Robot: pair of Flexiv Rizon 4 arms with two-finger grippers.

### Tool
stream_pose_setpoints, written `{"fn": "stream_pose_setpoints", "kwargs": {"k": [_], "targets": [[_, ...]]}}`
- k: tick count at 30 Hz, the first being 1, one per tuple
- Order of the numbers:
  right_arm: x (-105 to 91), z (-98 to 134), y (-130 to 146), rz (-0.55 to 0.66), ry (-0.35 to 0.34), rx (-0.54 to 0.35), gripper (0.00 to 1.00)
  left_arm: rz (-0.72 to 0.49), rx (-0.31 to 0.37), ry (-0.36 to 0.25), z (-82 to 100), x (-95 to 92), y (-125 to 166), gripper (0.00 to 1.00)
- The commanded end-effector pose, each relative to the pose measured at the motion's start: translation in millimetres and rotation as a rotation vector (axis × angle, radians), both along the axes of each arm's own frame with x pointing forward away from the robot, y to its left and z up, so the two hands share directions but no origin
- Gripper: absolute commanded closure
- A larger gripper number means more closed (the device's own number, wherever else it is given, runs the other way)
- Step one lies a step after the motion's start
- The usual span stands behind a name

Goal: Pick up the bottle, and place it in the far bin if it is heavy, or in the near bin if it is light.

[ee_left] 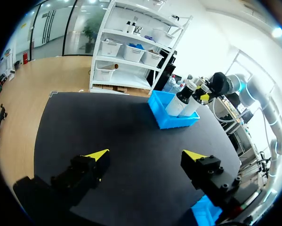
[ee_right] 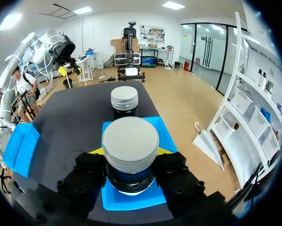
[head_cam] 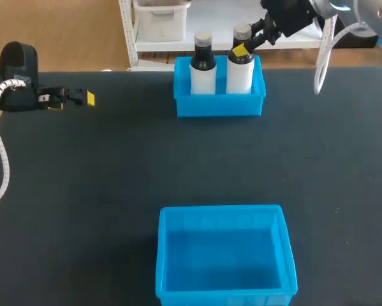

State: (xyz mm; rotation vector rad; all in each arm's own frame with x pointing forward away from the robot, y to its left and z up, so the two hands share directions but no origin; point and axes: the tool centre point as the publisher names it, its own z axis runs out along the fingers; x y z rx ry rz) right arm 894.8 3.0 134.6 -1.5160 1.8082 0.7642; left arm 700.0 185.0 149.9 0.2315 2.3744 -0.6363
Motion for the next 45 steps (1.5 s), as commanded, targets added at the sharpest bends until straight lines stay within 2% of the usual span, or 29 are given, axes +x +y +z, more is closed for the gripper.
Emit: {"fn": "stream_pose_setpoints", "kwargs": {"k": [1, 13, 31, 34, 35, 36, 37, 45], "targets": [[-7.2, -2, 0, -0.01, -0.011, 0.005, 1.0, 0.0, 0.0, 0.0, 0.0, 0.0, 0, 0.0], [-5.8, -5, 0, -0.009, -0.051, 0.005, 1.0, 0.0, 0.0, 0.0, 0.0, 0.0, 0, 0.0], [-6.6, -10, 3, 0.005, -0.048, -0.007, 0.98, 0.0, 0.0, 0.0, 0.0, 0.0, 0, 0.0], [-6.6, -11, 3, 0.003, -0.055, -0.017, 0.6, 0.0, 0.0, 0.0, 0.0, 0.0, 0, 0.0], [-6.5, -11, 3, 0.003, -0.055, -0.018, 0.43, 0.0, 0.0, 0.0, 0.0, 0.0, 0, 0.0], [-6.5, -12, 3, 0.001, -0.056, -0.019, 0.04, 0.0, 0.0, 0.0, 0.0, 0.0, 0, 0.0], [-6.5, -12, 3, 0.0, -0.056, -0.02, 0.0, 0.0, 0.0, 0.0, 0.0, 0.0, 0, 0.0], [-5.1, -12, 1, -0.014, -0.045, -0.027, 0.0, 0.0, 0.0, 0.0, 0.0, 0.0, 0, 0.0]]}}
